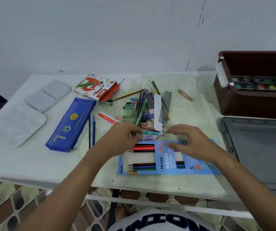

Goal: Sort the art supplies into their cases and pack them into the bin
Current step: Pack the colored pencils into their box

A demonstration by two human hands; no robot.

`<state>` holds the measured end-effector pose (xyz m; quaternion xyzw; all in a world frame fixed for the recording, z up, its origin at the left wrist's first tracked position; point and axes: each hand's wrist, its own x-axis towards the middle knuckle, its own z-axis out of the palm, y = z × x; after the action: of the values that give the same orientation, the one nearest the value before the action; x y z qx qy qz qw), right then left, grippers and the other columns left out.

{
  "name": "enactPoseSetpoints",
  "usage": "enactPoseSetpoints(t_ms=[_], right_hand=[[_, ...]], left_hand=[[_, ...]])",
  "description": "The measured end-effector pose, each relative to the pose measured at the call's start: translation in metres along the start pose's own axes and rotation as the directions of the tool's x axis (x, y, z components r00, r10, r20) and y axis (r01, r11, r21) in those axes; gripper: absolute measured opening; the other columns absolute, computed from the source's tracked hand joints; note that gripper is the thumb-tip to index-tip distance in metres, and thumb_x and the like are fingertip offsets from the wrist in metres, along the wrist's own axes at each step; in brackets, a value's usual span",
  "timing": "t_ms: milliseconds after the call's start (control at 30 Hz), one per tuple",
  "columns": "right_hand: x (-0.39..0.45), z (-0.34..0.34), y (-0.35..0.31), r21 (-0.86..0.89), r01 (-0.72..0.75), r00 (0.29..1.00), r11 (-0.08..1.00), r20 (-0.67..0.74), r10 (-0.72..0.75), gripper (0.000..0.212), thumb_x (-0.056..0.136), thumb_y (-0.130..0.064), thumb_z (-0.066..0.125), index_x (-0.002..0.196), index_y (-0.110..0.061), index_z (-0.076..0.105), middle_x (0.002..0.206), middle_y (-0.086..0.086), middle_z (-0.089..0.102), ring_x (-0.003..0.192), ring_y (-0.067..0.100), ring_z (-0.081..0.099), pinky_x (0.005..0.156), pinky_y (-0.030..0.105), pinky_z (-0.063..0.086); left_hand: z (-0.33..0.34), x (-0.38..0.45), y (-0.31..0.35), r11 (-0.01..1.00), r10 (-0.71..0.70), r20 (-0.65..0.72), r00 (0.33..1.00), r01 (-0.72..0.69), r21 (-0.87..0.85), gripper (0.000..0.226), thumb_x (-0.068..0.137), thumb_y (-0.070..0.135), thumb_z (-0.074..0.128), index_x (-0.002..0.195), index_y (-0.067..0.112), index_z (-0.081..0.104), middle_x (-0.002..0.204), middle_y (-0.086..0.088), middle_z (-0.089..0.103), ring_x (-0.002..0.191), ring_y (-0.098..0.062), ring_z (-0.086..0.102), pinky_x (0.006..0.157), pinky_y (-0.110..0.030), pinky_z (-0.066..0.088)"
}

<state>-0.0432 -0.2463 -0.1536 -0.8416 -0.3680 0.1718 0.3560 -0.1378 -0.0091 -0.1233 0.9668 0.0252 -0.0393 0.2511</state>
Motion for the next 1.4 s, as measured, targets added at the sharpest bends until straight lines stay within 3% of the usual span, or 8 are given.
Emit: enactPoseSetpoints(t_ms=[167, 333, 567, 733, 900, 1067, 1200, 1400], right_hand=[[0.071, -0.012, 0.004, -0.105, -0.003, 0.973, 0.994, -0.231, -0.021, 0.026, 0.09, -0.023, 0.063, 0.111, -0.009, 0.067, 0.108, 0.006, 0.066, 0.097, 0.019, 0.059, 0.079, 0.024, 0.042], [0.105, -0.004, 0.013, -0.295, -0.092, 0.988, 0.951, -0.147, 0.049, 0.034, 0.089, -0.037, 0.052, 0.11, -0.013, 0.064, 0.107, 0.007, 0.063, 0.098, 0.032, 0.057, 0.083, 0.043, 0.048], [0.099, -0.016, 0.031, -0.371, -0.226, 0.972, 0.901, -0.142, 0.185, 0.034, 0.082, -0.031, 0.062, 0.113, -0.02, 0.064, 0.121, -0.002, 0.056, 0.115, 0.027, 0.045, 0.093, 0.039, 0.038], [0.128, -0.019, 0.022, -0.266, -0.237, 0.953, 0.934, -0.251, 0.17, 0.02, 0.088, -0.026, 0.058, 0.098, -0.015, 0.072, 0.094, 0.003, 0.069, 0.086, 0.017, 0.056, 0.075, 0.029, 0.044], [0.145, -0.019, 0.009, -0.206, -0.344, 0.935, 0.916, -0.16, 0.315, 0.026, 0.089, -0.034, 0.063, 0.095, -0.01, 0.071, 0.08, 0.002, 0.067, 0.072, 0.015, 0.06, 0.058, 0.023, 0.041], [0.149, -0.029, 0.011, -0.249, -0.414, 0.91, 0.875, -0.134, 0.393, 0.017, 0.083, -0.026, 0.068, 0.091, -0.011, 0.072, 0.085, 0.004, 0.069, 0.071, 0.014, 0.06, 0.052, 0.021, 0.044], [0.153, -0.032, 0.013, -0.25, -0.483, 0.875, 0.839, -0.106, 0.472, 0.028, 0.07, -0.038, 0.077, 0.075, -0.012, 0.07, 0.073, 0.004, 0.067, 0.069, 0.018, 0.064, 0.062, 0.033, 0.054], [0.149, -0.028, 0.005, -0.283, -0.475, 0.879, 0.834, -0.104, 0.465, 0.037, 0.076, -0.039, 0.072, 0.061, -0.011, 0.053, 0.055, 0.001, 0.048, 0.049, 0.013, 0.044, 0.044, 0.024, 0.032]], left_hand=[[-0.003, 0.09, -0.012, 0.963, 0.098, -0.037, 0.995, -0.085, 0.257, 0.047, 0.096, 0.031, 0.043, 0.142, 0.024, 0.041, 0.143, -0.011, 0.039, 0.128, -0.031, 0.04, 0.105, -0.047, 0.038], [0.014, 0.133, -0.009, 0.863, 0.147, 0.171, 0.974, -0.211, 0.459, 0.05, 0.101, 0.043, 0.025, 0.149, 0.028, 0.028, 0.157, -0.01, 0.017, 0.144, -0.027, 0.014, 0.114, -0.05, 0.022], [0.008, 0.105, -0.038, 0.969, 0.196, 0.135, 0.971, -0.213, 0.122, 0.047, 0.101, 0.036, 0.037, 0.146, 0.024, 0.036, 0.153, -0.002, 0.029, 0.137, -0.022, 0.032, 0.111, -0.039, 0.032], [-0.012, 0.124, -0.055, 0.993, -0.076, -0.266, 0.961, 0.049, -0.109, 0.039, 0.094, 0.017, 0.049, 0.132, 0.013, 0.055, 0.124, -0.009, 0.059, 0.104, -0.02, 0.057, 0.096, -0.032, 0.045], [-0.02, 0.145, -0.056, 0.964, -0.259, -0.091, 0.962, 0.252, -0.081, 0.031, 0.091, 0.035, 0.058, 0.095, 0.007, 0.071, 0.077, -0.005, 0.066, 0.058, -0.008, 0.05, 0.05, -0.021, 0.035], [-0.018, 0.155, -0.05, 0.952, -0.302, -0.028, 0.953, 0.3, -0.069, 0.037, 0.082, 0.045, 0.069, 0.077, 0.008, 0.068, 0.069, -0.004, 0.063, 0.065, -0.018, 0.058, 0.059, -0.026, 0.044], [-0.023, 0.157, -0.044, 0.933, -0.357, 0.055, 0.933, 0.358, -0.03, 0.039, 0.079, 0.034, 0.069, 0.058, 0.01, 0.046, 0.05, -0.001, 0.038, 0.048, -0.018, 0.038, 0.05, -0.025, 0.033], [-0.022, 0.156, -0.028, 0.929, -0.351, 0.067, 0.934, 0.338, 0.147, 0.039, 0.084, 0.041, 0.062, 0.066, 0.012, 0.043, 0.062, -0.002, 0.048, 0.054, -0.014, 0.045, 0.045, -0.026, 0.033]])
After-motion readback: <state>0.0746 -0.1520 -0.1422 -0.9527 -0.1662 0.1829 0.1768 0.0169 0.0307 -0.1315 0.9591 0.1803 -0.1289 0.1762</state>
